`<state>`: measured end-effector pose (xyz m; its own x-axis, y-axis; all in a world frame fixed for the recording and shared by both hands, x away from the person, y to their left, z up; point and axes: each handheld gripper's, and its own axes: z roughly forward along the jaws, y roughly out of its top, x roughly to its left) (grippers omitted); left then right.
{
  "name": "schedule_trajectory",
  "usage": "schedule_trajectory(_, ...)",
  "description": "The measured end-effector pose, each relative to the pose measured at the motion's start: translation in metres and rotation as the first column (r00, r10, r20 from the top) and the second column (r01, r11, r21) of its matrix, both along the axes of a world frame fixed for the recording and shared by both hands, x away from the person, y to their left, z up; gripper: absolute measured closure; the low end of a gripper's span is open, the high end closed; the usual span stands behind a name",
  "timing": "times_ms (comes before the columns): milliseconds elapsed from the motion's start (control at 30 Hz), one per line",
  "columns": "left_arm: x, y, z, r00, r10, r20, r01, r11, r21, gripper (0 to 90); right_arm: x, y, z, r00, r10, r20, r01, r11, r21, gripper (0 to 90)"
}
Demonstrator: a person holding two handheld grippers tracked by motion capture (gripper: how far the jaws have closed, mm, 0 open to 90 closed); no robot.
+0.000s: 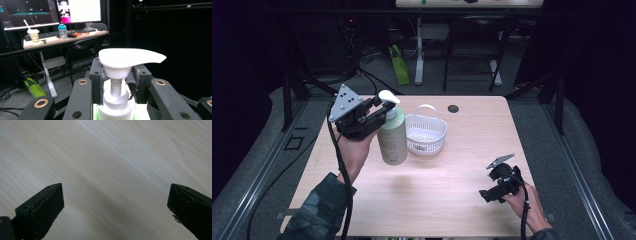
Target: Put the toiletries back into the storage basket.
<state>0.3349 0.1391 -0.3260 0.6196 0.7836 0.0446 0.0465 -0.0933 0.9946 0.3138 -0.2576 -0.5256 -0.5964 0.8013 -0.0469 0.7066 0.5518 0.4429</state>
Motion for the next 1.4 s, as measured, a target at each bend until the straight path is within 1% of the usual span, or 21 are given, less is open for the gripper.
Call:
schedule_trajectory(100,0.002,-0.005,0.005,0.9999,-0.005,0.009,0.005,1.0,0.001,67.2,0.0,-0.001,0.0,1.0,0.003,0.004,-0.003,1.0,-0.009,0.3)
schedule_trajectory(300,0.006,-0.009,0.009,0.9998,-0.011,0.014,0.011,0.9999,0.002,67.2,0.0,-0.001,0.0,1.0,0.006,0.004,-0.006,0.9999,-0.01,0.3)
schedule_trajectory(467,0.01,-0.014,0.016,0.9996,-0.013,0.025,0.013,0.9999,0.001,67.2,0.0,-0.001,-0.001,1.0,0.005,0.001,-0.005,1.0,-0.007,0.4)
schedule_trajectory(833,0.016,-0.019,0.029,0.9988,-0.01,0.047,0.009,0.9999,0.005,67.2,0.0,-0.001,-0.001,1.0,0.003,0.002,-0.003,1.0,-0.008,0.6)
schedule_trajectory(1000,0.021,-0.021,0.035,0.9984,-0.008,0.056,0.008,1.0,0.005,67.2,0.0,-0.001,-0.001,1.0,0.003,0.0,-0.003,1.0,-0.006,0.6)
schedule_trajectory(1400,0.033,-0.031,0.042,0.9979,-0.005,0.064,0.004,0.9999,0.013,67.1,0.0,-0.002,-0.002,1.0,0.007,0.0,-0.007,0.9999,-0.013,0.7)
